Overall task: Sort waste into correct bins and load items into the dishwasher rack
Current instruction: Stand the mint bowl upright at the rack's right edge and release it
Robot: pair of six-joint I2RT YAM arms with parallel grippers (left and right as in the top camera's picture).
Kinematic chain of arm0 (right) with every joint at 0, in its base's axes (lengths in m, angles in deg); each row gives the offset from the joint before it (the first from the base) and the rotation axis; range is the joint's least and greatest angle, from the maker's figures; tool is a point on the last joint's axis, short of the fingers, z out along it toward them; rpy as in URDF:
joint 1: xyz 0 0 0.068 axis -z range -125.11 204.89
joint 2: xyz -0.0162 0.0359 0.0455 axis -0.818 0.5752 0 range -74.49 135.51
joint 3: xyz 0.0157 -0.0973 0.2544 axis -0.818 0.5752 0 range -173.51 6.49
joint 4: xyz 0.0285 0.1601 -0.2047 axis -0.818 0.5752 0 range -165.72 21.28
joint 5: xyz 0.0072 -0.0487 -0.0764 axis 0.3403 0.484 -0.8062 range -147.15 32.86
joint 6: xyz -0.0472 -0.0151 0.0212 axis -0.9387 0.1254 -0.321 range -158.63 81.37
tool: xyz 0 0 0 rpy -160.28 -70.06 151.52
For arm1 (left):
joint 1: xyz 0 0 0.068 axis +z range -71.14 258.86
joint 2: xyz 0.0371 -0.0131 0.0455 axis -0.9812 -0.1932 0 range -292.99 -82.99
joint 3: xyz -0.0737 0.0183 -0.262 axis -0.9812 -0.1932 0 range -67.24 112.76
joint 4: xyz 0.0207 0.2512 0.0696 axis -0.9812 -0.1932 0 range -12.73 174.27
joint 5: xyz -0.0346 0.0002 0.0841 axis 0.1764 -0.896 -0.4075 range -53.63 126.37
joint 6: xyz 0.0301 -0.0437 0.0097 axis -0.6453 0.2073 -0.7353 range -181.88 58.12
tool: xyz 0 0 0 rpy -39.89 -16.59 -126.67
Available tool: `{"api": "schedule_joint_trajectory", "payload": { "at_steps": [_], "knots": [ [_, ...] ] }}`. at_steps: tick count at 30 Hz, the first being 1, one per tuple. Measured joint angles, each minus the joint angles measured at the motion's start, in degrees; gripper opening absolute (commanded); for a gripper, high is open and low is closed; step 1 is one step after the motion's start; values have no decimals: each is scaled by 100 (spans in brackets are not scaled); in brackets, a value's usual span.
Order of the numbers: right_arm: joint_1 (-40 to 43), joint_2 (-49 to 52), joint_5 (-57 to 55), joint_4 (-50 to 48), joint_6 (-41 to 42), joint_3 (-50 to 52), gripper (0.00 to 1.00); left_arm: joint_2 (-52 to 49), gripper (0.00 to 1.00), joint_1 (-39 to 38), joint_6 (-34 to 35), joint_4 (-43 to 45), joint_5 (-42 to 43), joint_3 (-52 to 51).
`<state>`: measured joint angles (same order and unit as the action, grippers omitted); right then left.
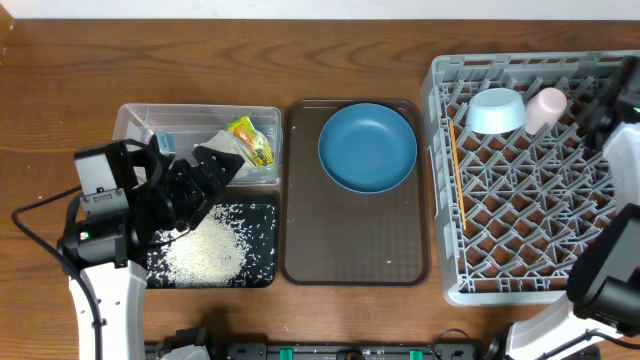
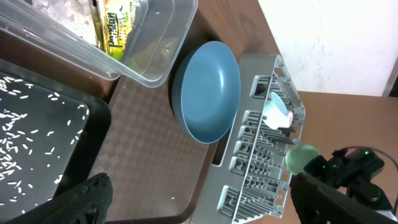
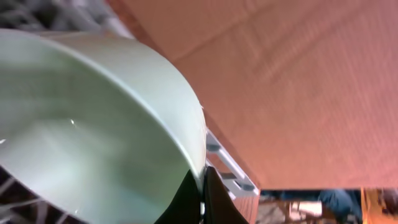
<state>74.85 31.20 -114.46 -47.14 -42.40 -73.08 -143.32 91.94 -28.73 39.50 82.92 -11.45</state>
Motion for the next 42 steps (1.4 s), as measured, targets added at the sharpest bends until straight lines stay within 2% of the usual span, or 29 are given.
{"api": "schedule_joint_trajectory", "payload": {
  "at_steps": [5, 10, 14, 20, 25, 31, 42],
  "knots": [
    [-468, 2, 2, 39, -356, 2, 2, 0, 94, 0, 0, 0, 0, 0],
    [-546, 2, -133, -72, -654, 4, 3, 0, 94, 0, 0, 0, 0, 0],
    [-597, 9, -367, -804, -1266, 20, 1, 0, 94, 0, 0, 0, 0, 0],
    [-557, 9, -1108, -2028, -2610, 24, 1, 0, 94, 0, 0, 0, 0, 0],
    [-249, 9, -1333, -2214, -3270, 24, 1, 0, 94, 0, 0, 0, 2, 0],
    [201, 11, -1443, -2072, -3504, 24, 1, 0, 94, 0, 0, 0, 0, 0],
    [280, 302, -1451, -1635, -3379, 109, 1, 0, 94, 0, 0, 0, 0, 0]
  ]
}}
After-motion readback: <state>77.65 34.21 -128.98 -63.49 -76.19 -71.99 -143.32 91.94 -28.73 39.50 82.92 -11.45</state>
